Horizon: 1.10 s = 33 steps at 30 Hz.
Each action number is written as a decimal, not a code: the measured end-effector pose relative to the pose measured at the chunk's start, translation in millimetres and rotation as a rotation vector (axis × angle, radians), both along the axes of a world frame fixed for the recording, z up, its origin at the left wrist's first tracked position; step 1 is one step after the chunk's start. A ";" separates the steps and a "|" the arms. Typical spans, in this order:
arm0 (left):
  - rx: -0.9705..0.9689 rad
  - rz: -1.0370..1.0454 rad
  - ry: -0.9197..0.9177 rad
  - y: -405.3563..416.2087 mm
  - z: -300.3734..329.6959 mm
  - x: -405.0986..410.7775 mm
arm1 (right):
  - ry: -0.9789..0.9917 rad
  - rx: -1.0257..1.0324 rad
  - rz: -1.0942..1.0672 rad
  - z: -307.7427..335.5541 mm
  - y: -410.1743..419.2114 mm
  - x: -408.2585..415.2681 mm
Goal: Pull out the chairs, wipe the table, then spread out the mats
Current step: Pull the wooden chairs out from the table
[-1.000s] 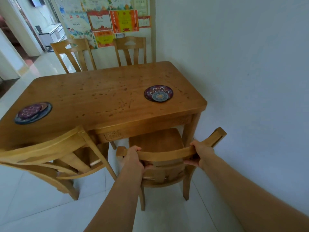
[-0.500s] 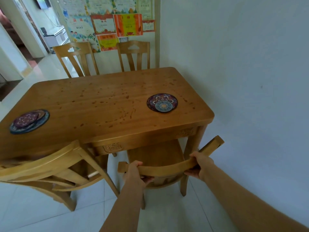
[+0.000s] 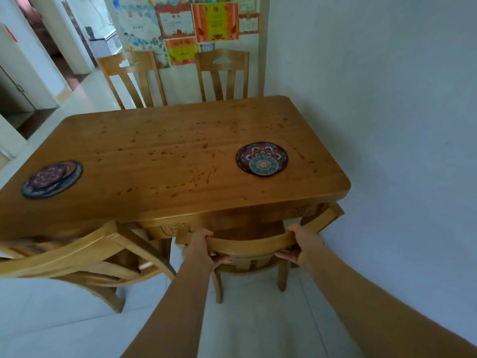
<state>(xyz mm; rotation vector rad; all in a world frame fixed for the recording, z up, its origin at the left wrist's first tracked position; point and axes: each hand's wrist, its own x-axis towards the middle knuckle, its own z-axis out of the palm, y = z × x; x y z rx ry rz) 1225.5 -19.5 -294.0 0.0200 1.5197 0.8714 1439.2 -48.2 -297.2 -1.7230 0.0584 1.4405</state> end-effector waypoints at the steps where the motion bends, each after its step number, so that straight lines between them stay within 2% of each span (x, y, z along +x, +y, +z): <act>1: 0.006 0.003 0.001 3.5 -0.7 2.7 | -0.005 -0.004 0.005 -0.7 4.5 2.2; 7: 0.019 0.001 0.016 25.6 -1.6 9.0 | -0.036 0.034 -0.024 -1.0 26.1 5.3; 17: 0.064 -0.020 0.068 50.4 -4.1 5.8 | 0.024 0.092 0.011 4.9 43.7 3.1; 21: 0.087 -0.034 0.000 48.4 2.4 -0.4 | 0.061 0.129 0.039 8.1 41.0 3.3; 25: 0.149 0.005 -0.150 33.7 7.4 -2.1 | 0.005 0.107 0.011 14.6 35.1 -1.8; 29: 0.165 0.030 -0.149 13.9 16.2 -0.8 | -0.027 0.056 0.027 31.8 22.7 -8.8; 33: 0.220 0.082 -0.153 -5.5 37.5 -2.7 | 0.092 0.101 0.006 53.3 4.8 -24.2</act>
